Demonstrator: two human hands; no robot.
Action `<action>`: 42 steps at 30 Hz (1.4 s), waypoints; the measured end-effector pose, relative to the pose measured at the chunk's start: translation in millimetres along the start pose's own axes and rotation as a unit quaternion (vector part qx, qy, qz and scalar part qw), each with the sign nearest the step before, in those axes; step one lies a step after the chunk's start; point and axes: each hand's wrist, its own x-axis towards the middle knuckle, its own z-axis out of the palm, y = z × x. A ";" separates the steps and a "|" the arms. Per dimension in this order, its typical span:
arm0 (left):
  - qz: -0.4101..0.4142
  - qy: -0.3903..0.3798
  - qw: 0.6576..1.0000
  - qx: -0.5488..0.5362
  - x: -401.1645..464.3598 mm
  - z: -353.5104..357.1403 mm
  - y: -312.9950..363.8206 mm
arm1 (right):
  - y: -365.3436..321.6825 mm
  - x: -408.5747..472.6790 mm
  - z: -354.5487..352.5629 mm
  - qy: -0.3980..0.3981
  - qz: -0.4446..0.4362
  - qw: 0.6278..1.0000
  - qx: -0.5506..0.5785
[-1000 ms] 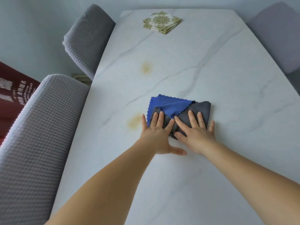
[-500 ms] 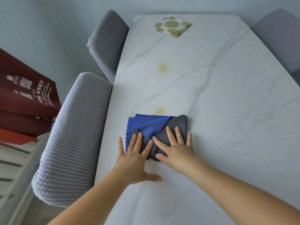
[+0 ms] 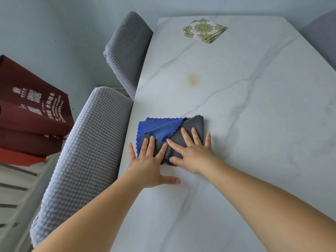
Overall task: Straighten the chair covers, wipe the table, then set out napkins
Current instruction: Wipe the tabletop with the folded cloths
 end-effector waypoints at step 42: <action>0.067 -0.048 0.996 -0.018 -11.1 -0.2 44.6 | 38.3 -44.5 24.2 0.012 0.027 1.000 0.008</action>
